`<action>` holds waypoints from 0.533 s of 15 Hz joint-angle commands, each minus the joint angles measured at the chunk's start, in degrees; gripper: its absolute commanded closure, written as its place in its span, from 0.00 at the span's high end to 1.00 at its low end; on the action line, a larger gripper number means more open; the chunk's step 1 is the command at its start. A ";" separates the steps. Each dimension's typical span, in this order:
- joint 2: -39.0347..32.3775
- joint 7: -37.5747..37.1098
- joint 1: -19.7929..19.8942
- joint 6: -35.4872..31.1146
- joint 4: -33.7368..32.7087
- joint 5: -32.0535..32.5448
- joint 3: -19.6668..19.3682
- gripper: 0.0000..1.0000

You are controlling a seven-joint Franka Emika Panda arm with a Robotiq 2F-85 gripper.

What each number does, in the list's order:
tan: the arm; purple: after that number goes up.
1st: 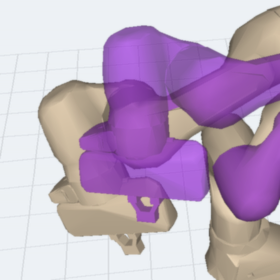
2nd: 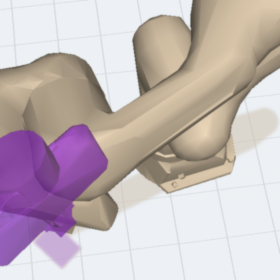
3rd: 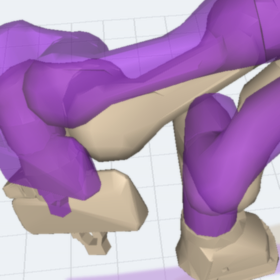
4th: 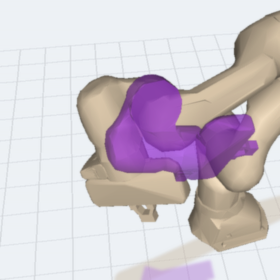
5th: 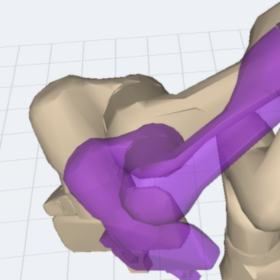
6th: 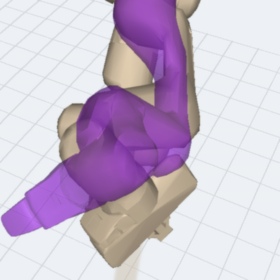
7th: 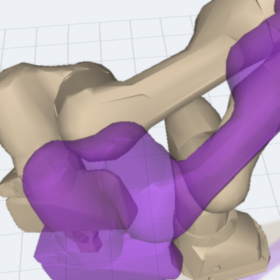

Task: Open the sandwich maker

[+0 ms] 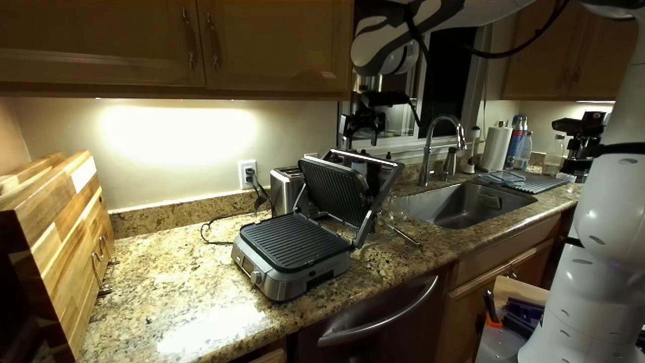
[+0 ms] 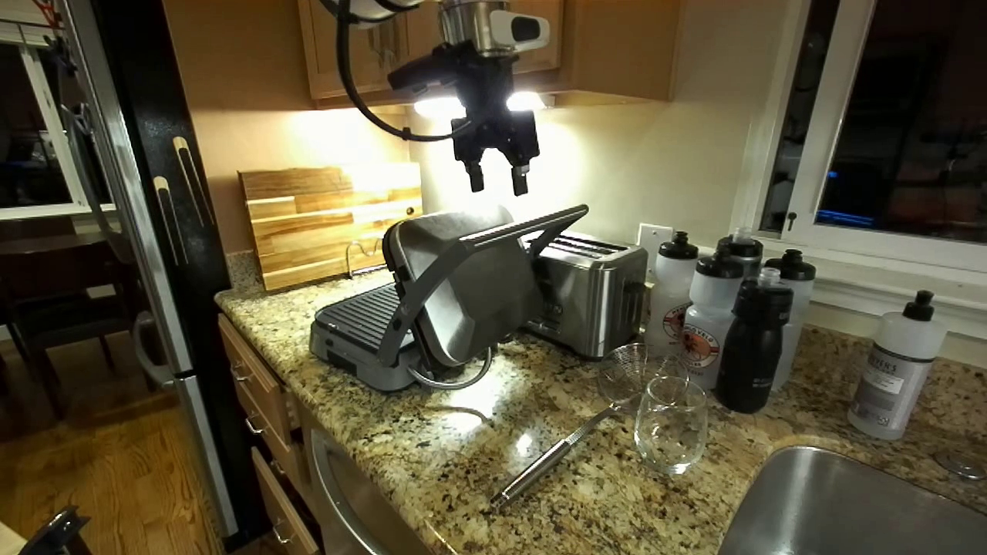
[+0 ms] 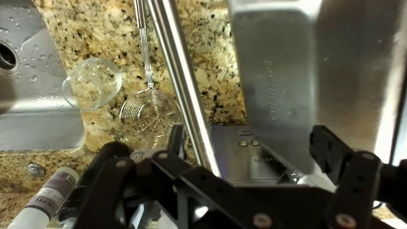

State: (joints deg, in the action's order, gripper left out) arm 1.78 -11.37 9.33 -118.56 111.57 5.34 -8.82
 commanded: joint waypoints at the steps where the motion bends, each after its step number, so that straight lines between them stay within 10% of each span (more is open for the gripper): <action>1: 5.52 1.30 -1.20 6.81 0.69 -2.60 1.23 1.00; 8: 5.71 0.02 -1.97 7.12 -0.26 -1.68 3.46 1.00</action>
